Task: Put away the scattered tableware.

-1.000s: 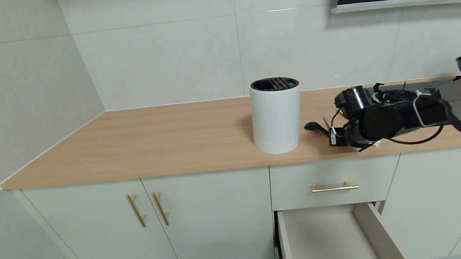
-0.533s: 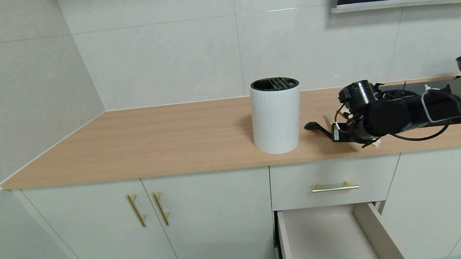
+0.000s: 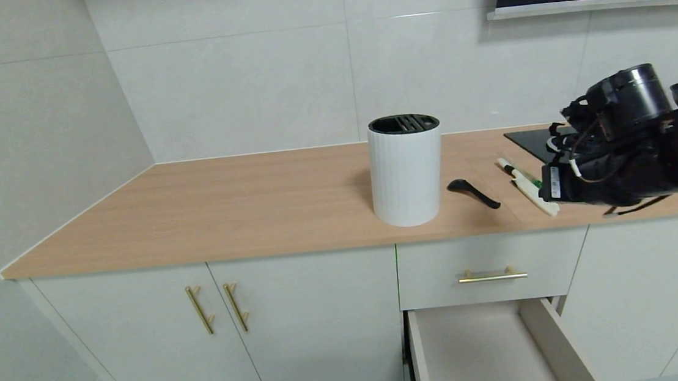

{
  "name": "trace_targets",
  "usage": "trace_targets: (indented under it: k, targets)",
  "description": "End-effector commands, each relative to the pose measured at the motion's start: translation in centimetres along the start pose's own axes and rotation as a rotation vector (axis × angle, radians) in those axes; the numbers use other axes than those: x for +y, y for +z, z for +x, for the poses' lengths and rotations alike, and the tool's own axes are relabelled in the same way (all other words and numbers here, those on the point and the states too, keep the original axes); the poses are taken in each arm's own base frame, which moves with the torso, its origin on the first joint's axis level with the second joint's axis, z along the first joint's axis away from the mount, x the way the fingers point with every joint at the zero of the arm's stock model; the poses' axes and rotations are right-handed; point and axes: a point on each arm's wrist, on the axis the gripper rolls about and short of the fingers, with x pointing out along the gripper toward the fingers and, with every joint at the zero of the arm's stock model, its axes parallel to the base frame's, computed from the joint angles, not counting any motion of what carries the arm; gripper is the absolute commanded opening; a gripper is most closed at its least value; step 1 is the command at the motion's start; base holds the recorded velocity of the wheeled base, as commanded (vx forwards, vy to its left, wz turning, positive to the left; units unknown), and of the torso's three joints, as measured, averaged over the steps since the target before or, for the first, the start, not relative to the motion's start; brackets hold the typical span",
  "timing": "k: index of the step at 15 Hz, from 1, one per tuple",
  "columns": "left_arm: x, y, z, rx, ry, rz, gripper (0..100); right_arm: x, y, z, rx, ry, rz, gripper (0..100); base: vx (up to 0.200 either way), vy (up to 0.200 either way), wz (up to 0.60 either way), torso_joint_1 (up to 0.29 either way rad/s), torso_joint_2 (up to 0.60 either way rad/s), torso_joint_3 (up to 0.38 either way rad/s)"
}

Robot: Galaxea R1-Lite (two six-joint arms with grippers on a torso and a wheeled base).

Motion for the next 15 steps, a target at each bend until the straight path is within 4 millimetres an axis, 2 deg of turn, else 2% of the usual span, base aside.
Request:
trace_targets:
  k: [1, 3, 5, 7, 11, 15]
  targets:
    - [0.0, 0.0, 0.0, 0.000, 0.000, 0.000, 100, -1.0, -2.7, -8.3, 0.051, 0.112, -0.068, 0, 0.000, 0.000, 0.00, 0.000, 0.00, 0.000]
    - [0.0, 0.0, 0.0, 0.000, 0.000, 0.000, 100, -1.8, -3.9, -11.3, 0.159, 0.270, -0.112, 0, 0.000, 0.000, 0.00, 0.000, 0.00, 0.000]
    - [0.0, 0.0, 0.0, 0.000, 0.000, 0.000, 100, -2.2, -4.9, -12.5, 0.240, 0.382, -0.114, 0, 0.000, 0.000, 0.00, 0.000, 0.00, 0.000]
    - [0.0, 0.0, 0.0, 0.000, 0.000, 0.000, 100, -2.6, -6.9, -11.4, 0.305, 0.388, -0.200, 0, 0.000, 0.000, 0.00, 0.000, 0.00, 0.000]
    - [0.0, 0.0, 0.0, 0.000, 0.000, 0.000, 100, -2.4, -7.6, -9.5, 0.369, 0.380, -0.254, 0, 0.000, 0.000, 0.00, 0.000, 0.00, 0.000]
    - [0.0, 0.0, 0.0, 0.000, 0.000, 0.000, 100, -2.3, -8.0, -8.8, 0.388, 0.375, -0.260, 0, 0.000, 0.000, 0.00, 0.000, 0.00, 0.000]
